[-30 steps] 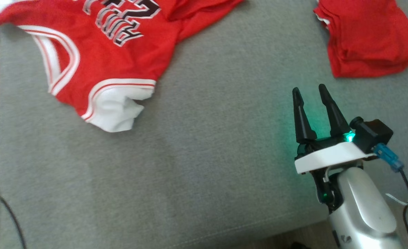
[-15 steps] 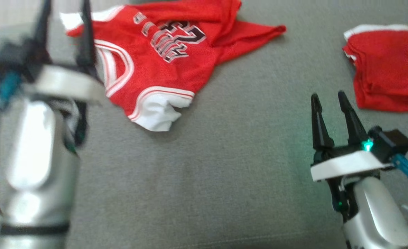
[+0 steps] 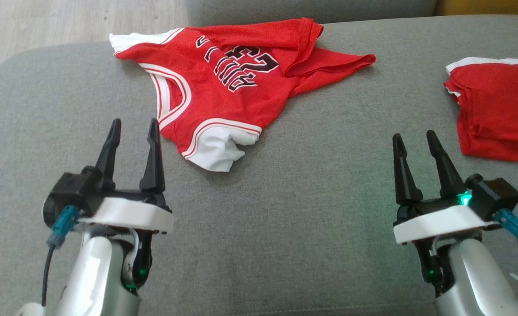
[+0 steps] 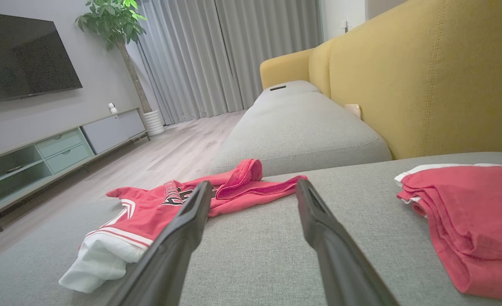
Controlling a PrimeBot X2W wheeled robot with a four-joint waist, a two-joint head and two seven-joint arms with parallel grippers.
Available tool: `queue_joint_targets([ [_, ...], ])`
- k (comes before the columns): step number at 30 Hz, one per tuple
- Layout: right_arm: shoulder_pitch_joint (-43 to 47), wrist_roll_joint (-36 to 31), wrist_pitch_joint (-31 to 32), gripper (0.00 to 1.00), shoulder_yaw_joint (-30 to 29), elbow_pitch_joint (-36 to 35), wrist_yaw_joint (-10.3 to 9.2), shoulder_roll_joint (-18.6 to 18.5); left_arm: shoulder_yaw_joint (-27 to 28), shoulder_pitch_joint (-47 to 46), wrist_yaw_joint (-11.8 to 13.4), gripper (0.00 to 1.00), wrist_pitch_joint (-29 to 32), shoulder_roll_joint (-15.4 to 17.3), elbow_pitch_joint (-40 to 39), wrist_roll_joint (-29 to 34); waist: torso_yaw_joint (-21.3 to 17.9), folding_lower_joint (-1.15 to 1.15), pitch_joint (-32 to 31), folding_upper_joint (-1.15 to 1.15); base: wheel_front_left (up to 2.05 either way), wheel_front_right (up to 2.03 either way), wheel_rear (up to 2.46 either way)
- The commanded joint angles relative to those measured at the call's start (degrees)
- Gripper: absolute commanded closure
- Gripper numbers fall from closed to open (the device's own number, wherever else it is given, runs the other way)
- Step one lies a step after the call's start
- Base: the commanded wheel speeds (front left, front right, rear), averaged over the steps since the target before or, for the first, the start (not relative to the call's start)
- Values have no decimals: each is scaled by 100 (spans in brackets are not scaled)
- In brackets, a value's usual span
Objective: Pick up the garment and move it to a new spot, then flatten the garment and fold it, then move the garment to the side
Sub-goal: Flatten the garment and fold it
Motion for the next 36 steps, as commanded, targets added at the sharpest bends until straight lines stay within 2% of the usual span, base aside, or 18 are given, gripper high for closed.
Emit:
queue_joint_targets([
  [1,-74,-55,22,0,128,-209,-5,6,192,-211,-26,0,-29,33,-227,35,4,0,9,0,0,0,0],
  [7,-78,-84,66,0,121,-278,-5,-2,-92,-113,-181,0,-29,-5,96,143,7,0,68,0,0,0,0],
  [11,-82,-88,99,0,161,-301,-5,6,-505,-171,-368,0,-29,-9,830,316,-70,0,148,0,0,0,0],
  [16,-116,-92,120,0,172,-293,-5,19,-786,-455,-464,0,11,-12,1775,349,-236,0,283,0,0,0,0],
  [22,-167,-86,93,0,148,-279,-5,36,-883,-860,-404,0,41,-15,2534,65,-465,0,477,0,0,0,0],
  [28,-222,-81,36,0,167,-223,-5,52,-1064,-1235,-306,0,-11,-16,2891,-442,-607,0,609,0,0,0,0],
  [33,-234,-83,7,0,168,-178,-5,58,-1175,-1386,-338,0,-24,-16,2941,-656,-624,0,609,0,0,0,0],
  [34,-237,-85,0,0,163,-163,-5,60,-1183,-1412,-347,36,-25,-16,2885,-690,-617,0,600,0,0,0,0],
  [35,-239,-88,-6,0,159,-147,-5,61,-1177,-1423,-342,100,-26,-16,2814,-710,-606,0,587,0,0,0,0],
  [36,-238,-92,-11,0,156,-132,-5,62,-1172,-1419,-345,100,-27,-16,2730,-711,-588,0,567,0,0,0,0],
])
